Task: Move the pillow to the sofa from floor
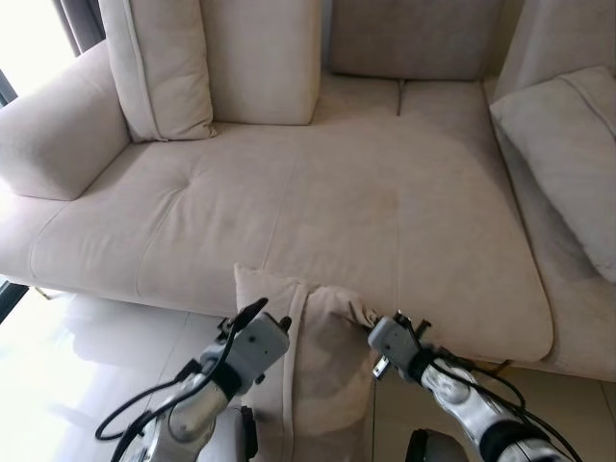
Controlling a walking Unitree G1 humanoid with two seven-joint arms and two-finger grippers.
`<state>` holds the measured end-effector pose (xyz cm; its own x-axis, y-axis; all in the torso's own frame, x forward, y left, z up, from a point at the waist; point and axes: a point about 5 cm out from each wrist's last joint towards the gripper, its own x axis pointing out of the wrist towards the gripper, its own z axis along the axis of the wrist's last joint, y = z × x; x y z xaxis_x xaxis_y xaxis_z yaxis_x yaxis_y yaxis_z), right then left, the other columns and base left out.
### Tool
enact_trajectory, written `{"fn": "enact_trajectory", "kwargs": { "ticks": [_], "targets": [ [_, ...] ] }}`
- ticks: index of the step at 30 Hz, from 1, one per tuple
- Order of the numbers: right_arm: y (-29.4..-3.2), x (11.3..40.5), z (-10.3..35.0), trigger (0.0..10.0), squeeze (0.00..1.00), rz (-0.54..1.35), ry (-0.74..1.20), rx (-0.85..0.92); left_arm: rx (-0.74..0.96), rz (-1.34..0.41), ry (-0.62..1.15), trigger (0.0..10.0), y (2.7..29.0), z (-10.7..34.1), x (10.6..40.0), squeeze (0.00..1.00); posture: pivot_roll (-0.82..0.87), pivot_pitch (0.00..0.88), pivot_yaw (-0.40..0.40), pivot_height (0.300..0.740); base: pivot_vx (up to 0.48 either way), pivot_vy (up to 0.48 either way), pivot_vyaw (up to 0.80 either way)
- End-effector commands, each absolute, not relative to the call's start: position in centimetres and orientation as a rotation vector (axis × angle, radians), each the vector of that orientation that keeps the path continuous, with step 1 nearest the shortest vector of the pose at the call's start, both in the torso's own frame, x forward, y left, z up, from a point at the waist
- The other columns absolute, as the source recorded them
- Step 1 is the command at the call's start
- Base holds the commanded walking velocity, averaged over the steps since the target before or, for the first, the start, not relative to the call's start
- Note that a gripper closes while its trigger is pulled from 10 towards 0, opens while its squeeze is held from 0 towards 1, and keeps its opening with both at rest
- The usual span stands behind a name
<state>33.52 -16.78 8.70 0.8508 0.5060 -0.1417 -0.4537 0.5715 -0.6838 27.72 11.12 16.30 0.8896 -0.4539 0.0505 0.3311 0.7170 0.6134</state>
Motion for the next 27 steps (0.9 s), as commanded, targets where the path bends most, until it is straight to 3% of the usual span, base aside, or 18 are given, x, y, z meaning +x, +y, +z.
{"fn": "enact_trajectory", "kwargs": {
  "ticks": [1, 6, 13, 16, 19, 27],
  "targets": [
    [-16.4, 32.1, 7.5, 0.0, 0.0, 0.634, -0.078, -0.8, 0.654, -0.456, -0.182, 10.0, 11.7, 15.5, 28.1, 0.0, 0.25, 0.155, 0.029, 0.506, 0.0, 0.0, 0.0],
    [-16.5, 30.2, 7.2, 0.0, 0.0, 0.745, -0.164, -0.899, 0.702, -0.46, -0.197, 10.0, 12.7, 15.9, 29.7, 0.0, 0.21, 0.135, 0.026, 0.506, 0.0, 0.0, 0.0],
    [-16.6, 29.9, 7.5, 0.0, 0.0, 0.784, -0.208, -0.99, 0.773, -0.532, -0.206, 10.0, 12.3, 15.5, 30.3, 0.0, 0.19, 0.12, 0.028, 0.506, 0.0, 0.0, 0.0],
    [-17.1, 29.8, 8.9, 0.0, 0.0, 0.834, -0.286, -1.125, 0.931, -0.71, -0.216, 10.0, 11.2, 14.2, 30.3, 0.0, 0.16, 0.094, 0.029, 0.506, 0.0, 0.0, 0.0],
    [-17.6, 29.4, 9.3, 0.0, 0.0, 0.868, -0.306, -1.191, 0.999, -0.759, -0.203, 10.0, 11.4, 13.7, 30.6, 0.0, 0.16, 0.084, 0.029, 0.506, 0.0, 0.0, 0.0],
    [-18.8, 27.7, 9.6, 0.0, 0.0, 0.987, -0.326, -1.334, 1.042, -0.719, -0.182, 10.0, 12.6, 13.8, 31.7, 0.0, 0.15, 0.063, 0.031, 0.506, 0.0, 0.0, 0.0]
  ]
}}
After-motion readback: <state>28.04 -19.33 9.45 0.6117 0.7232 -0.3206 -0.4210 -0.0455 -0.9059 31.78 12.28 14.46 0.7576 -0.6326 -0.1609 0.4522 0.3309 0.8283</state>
